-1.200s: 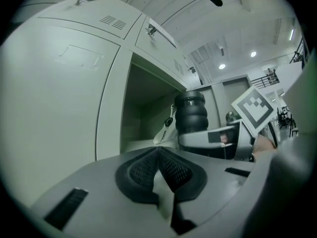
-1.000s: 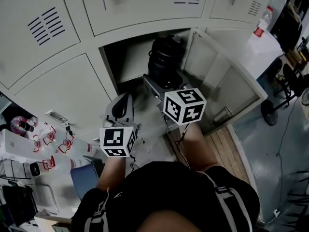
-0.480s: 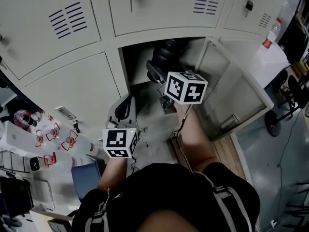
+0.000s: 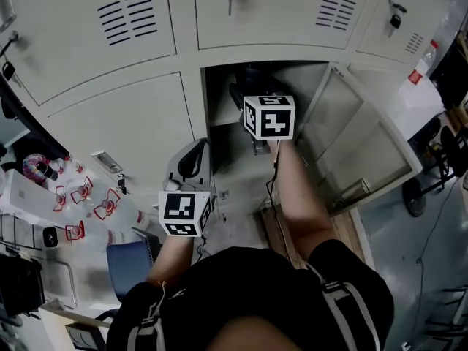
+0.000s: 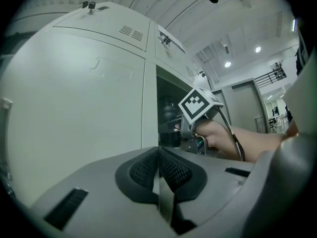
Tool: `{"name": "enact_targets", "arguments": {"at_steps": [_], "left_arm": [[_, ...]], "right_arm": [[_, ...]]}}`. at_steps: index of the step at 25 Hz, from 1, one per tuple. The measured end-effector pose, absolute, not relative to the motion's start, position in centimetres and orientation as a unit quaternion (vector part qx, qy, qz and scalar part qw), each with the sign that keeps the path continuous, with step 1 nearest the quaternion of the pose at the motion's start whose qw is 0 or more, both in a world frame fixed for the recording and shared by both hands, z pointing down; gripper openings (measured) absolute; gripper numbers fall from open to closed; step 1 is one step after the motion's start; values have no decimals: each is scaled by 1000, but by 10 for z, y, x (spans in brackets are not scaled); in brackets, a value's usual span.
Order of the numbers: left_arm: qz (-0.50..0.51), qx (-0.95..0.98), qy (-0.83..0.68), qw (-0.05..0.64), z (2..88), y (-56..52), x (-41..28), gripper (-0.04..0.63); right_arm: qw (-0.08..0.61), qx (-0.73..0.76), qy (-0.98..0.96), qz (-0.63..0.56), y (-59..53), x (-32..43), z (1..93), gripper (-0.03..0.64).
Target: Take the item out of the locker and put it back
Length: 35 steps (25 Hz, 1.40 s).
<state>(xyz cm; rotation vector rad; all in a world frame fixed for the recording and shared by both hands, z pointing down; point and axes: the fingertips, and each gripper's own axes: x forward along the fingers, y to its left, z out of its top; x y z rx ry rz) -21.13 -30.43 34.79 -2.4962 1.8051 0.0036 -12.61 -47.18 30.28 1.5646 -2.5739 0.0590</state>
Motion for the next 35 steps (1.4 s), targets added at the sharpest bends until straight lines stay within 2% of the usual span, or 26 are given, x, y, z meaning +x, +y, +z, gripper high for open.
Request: {"name": "enact_targets", "arguments": {"at_steps": [7,9,12,17,18,20,21,22,27,35], "left_arm": [[6,-810,586,29,349,-303,-213,12],[6,-811,584,30,348,-304,-211,12],[6,-814,580,37,343,-304,-207,11],[4,-812,582,38,342,-304,-204,11],[3,-812,583,37,342,-304,-203,12],[3,-811,584,36,343,-304,-201,12],[4,-810,586,37,343,-304,-200,12],[4,-809,587,37,343,-304,-199,11],[-3,-807,590,32,348,-304,-191,12],[-13,-806,591,28,354,-296,-173,12]], "right_arm": [[53,509,-859,20,-476,-130,304,391],[37,508,-860,23,-474,-129,303,395],[9,503,-864,29,-467,-125,298,436],[-31,478,-878,1,-427,-115,291,432],[-47,479,-876,-20,-415,-110,287,385],[-78,503,-858,-69,-392,-94,282,141],[-85,516,-848,-84,-382,-86,284,49],[-88,521,-845,-86,-375,-81,289,17],[-99,493,-864,-17,-352,-68,326,15],[-70,485,-872,1,-341,-56,351,14]]}}
